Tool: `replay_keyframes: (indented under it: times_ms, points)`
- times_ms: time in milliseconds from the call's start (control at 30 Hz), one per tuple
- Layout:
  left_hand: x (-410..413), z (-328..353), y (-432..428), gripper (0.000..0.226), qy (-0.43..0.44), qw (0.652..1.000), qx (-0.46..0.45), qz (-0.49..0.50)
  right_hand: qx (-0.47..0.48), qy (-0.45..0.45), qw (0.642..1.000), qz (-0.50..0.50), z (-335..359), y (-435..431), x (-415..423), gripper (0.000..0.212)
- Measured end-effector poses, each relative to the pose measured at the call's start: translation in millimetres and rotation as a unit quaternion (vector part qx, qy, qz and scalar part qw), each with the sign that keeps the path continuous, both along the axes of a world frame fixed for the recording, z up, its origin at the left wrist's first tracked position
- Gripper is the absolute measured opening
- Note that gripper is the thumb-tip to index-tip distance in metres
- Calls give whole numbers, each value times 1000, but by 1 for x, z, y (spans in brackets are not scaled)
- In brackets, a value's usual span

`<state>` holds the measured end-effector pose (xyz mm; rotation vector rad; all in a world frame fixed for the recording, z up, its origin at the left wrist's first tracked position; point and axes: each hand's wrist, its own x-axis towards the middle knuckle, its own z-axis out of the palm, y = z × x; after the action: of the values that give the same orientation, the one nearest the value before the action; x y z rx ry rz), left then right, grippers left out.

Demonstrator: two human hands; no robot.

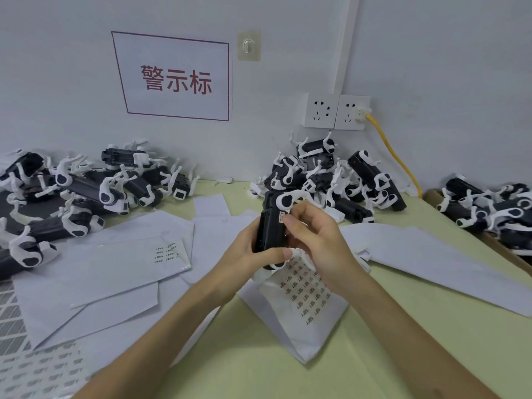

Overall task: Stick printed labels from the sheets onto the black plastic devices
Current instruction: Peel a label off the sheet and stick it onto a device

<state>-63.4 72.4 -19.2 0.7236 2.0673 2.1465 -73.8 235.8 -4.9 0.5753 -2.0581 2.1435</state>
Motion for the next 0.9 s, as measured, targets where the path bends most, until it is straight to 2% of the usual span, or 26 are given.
replay_keyframes:
  times_ms: [133, 267, 367, 433, 500, 600, 667, 800, 900]
  points:
    - [-2, -3, 1, 47, 2, 1000, 2, 27, 21, 1, 1000, -3, -1, 1, -3, 20]
    - [-6, -4, -2, 57, -7, 997, -4, 75, 83, -28, 990, -109, -5, 3, -11, 24]
    - [-11, -5, -4, 58, -57, 992, 48, 106, 71, -39, 984, -156, -3, 14, -16, 11]
    - [-12, -2, -5, 54, -109, 984, 121, 74, 10, -27, 991, -131, 1, 22, -18, 17]
    - [-11, 1, -8, 56, -135, 981, 133, 39, -32, -16, 998, -46, 5, 28, -19, 34]
    - [-8, 5, -8, 64, -153, 987, 43, -6, 48, 3, 998, 48, 9, 29, -15, 44]
    - [-6, 7, -8, 74, -173, 985, 14, 0, 118, 25, 991, 53, 10, 28, -12, 40]
    - [-13, 8, -16, 75, -234, 965, 83, 81, 189, 29, 981, 27, 10, 38, -12, 36]
    - [-19, 7, -24, 69, -267, 943, 172, 102, 206, -20, 976, 64, 9, 49, -14, 27]
